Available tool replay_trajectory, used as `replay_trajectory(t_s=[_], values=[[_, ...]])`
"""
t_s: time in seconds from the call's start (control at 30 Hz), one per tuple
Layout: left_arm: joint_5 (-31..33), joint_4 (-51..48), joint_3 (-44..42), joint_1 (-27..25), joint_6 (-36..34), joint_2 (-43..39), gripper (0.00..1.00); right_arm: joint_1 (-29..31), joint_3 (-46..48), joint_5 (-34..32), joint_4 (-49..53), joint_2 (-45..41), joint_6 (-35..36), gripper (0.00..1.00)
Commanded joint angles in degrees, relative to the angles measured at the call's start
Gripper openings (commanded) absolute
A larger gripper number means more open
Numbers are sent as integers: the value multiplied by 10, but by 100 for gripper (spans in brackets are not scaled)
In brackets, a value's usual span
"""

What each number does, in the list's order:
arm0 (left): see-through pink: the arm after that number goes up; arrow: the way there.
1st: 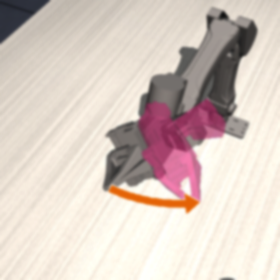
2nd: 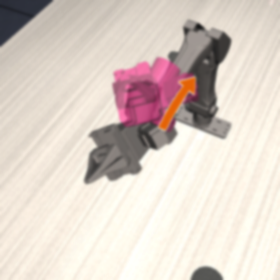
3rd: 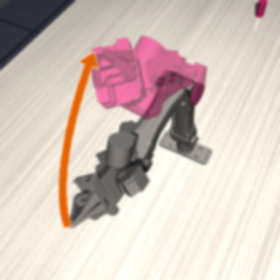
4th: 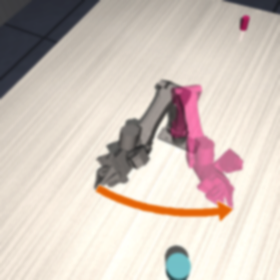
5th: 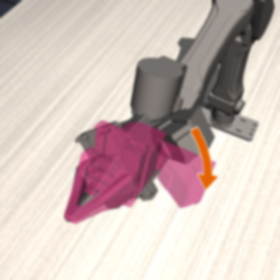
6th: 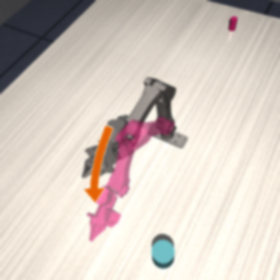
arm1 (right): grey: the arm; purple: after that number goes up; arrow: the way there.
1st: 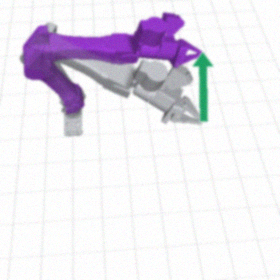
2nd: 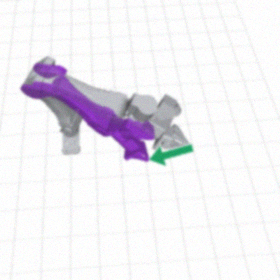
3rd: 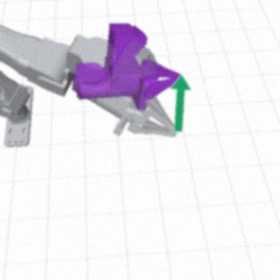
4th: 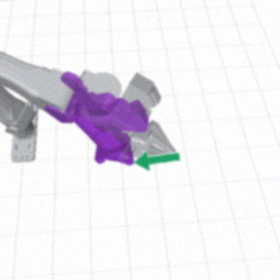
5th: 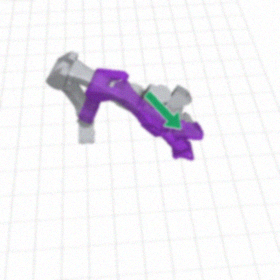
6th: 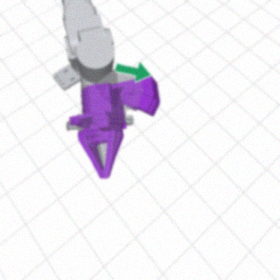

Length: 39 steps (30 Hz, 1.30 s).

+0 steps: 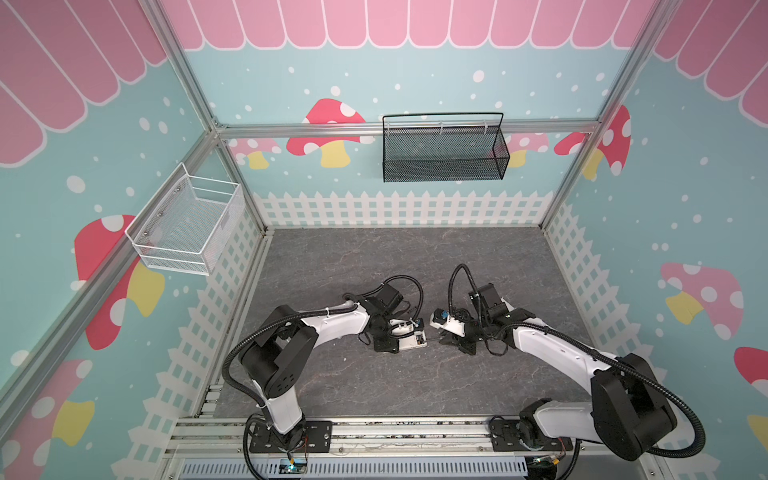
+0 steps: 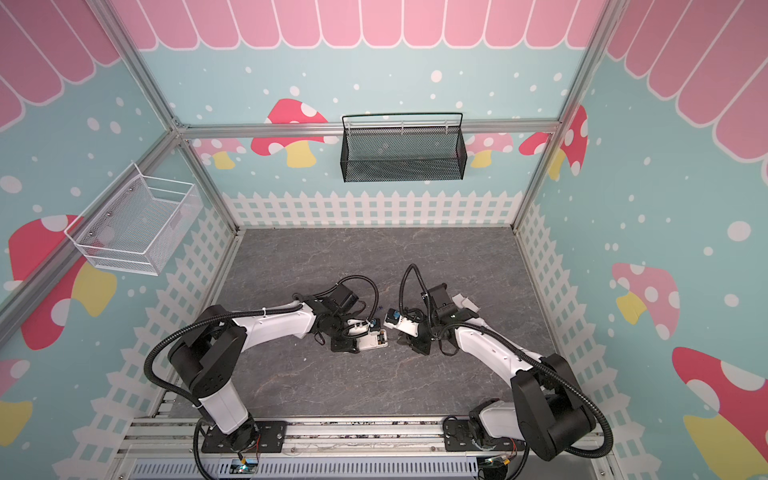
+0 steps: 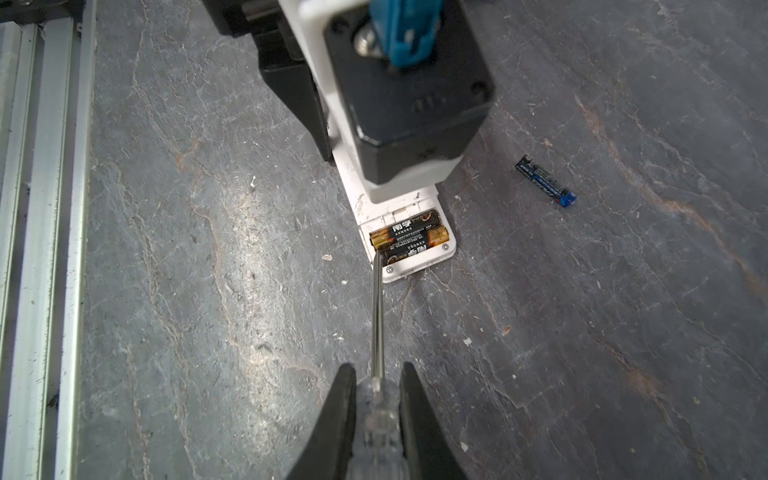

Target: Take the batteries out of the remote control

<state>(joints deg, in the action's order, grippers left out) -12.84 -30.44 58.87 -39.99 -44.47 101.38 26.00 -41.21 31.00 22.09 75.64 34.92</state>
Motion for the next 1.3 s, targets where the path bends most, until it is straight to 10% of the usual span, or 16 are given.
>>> replay_trajectory(t_s=[0.0,1.27], values=[[-2,-43,-13,-9,-31,16,36,5,-9,19,14,-4,22,0],[-4,-85,6,-2,-58,0,34,16,-20,19,53,36,52,0]])
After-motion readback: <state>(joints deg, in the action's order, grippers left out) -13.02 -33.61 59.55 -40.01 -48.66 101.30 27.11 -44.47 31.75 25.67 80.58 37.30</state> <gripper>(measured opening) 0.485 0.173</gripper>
